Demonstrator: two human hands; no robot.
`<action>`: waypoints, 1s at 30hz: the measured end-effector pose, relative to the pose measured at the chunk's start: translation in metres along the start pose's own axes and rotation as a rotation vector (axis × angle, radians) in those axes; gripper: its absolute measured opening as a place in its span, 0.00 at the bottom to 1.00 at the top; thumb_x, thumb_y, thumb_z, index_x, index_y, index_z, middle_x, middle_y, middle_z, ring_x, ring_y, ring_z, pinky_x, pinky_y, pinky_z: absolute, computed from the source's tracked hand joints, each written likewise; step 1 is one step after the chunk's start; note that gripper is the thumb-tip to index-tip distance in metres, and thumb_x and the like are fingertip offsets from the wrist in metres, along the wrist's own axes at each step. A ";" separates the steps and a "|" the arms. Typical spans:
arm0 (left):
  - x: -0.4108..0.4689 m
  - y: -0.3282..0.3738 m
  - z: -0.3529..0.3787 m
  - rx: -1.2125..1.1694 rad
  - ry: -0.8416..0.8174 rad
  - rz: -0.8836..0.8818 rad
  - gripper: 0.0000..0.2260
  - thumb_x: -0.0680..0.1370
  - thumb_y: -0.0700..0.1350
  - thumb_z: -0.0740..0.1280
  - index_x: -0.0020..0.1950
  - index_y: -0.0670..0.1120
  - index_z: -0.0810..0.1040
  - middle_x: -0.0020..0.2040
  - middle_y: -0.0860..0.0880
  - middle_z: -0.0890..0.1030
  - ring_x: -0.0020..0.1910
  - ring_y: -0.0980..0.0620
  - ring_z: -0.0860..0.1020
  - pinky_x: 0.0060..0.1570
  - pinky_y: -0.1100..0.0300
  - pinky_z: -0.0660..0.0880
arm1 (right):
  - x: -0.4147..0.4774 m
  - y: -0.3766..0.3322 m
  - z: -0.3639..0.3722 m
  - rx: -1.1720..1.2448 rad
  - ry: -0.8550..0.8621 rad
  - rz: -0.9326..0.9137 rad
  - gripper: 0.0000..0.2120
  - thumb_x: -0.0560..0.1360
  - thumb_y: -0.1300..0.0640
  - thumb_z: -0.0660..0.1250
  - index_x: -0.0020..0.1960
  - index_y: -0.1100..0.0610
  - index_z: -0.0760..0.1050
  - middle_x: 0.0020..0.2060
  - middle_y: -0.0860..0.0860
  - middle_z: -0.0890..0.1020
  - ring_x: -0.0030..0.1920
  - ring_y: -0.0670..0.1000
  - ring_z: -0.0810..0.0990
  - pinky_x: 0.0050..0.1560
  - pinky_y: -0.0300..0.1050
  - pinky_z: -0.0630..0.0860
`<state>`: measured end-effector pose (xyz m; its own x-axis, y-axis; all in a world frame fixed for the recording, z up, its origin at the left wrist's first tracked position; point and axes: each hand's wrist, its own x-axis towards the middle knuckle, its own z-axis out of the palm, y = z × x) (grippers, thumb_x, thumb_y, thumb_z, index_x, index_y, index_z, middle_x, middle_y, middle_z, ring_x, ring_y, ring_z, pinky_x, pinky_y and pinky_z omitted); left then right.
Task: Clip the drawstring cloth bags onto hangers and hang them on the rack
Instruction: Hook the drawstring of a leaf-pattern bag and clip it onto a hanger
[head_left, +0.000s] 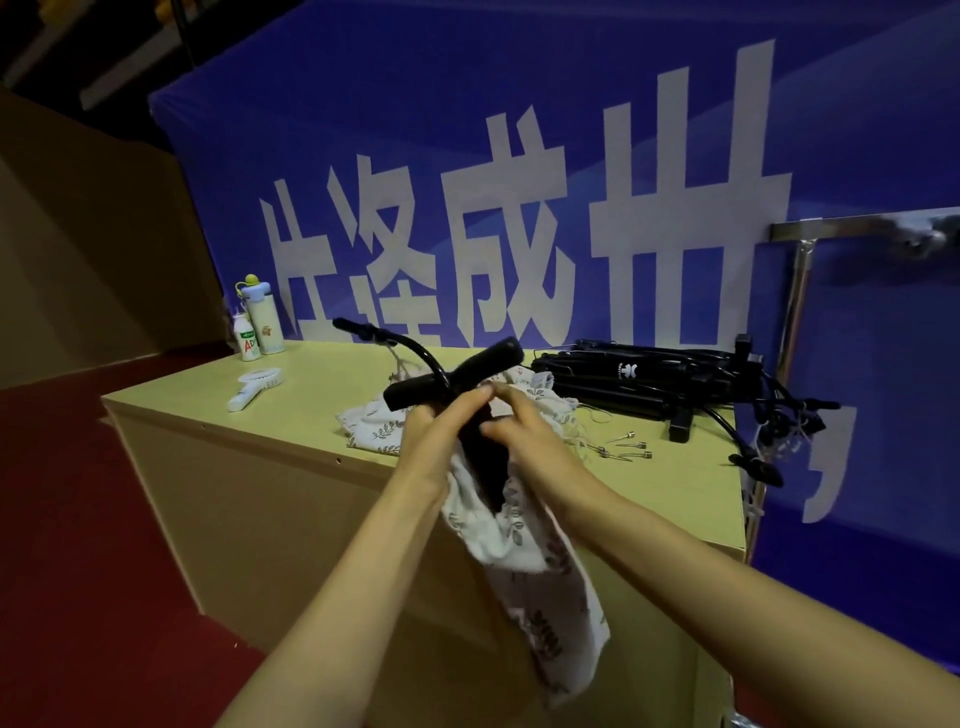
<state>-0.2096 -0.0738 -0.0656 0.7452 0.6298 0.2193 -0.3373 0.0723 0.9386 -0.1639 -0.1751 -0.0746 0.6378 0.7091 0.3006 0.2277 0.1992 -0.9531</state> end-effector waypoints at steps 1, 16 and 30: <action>0.003 0.002 -0.003 -0.050 -0.021 -0.004 0.07 0.71 0.43 0.72 0.44 0.41 0.80 0.35 0.45 0.82 0.38 0.47 0.82 0.40 0.56 0.78 | 0.001 0.001 -0.007 0.062 0.005 0.063 0.12 0.79 0.54 0.57 0.62 0.52 0.70 0.50 0.48 0.79 0.54 0.47 0.78 0.56 0.44 0.75; 0.007 0.017 -0.028 -0.088 -0.141 -0.110 0.06 0.58 0.46 0.73 0.32 0.46 0.81 0.32 0.48 0.80 0.36 0.49 0.77 0.44 0.56 0.73 | 0.000 0.015 -0.077 0.476 0.062 0.317 0.06 0.78 0.64 0.61 0.50 0.62 0.76 0.43 0.58 0.82 0.39 0.52 0.81 0.36 0.41 0.81; -0.018 0.026 0.029 -0.263 -0.236 0.013 0.07 0.66 0.43 0.66 0.29 0.47 0.80 0.28 0.51 0.79 0.29 0.56 0.78 0.35 0.64 0.76 | -0.038 -0.012 -0.089 -0.432 0.226 0.043 0.13 0.76 0.55 0.63 0.41 0.63 0.79 0.35 0.55 0.78 0.35 0.50 0.74 0.35 0.41 0.69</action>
<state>-0.2151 -0.1057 -0.0371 0.8420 0.4379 0.3149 -0.4612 0.2819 0.8413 -0.1256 -0.2644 -0.0720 0.7861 0.5366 0.3068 0.4517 -0.1598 -0.8777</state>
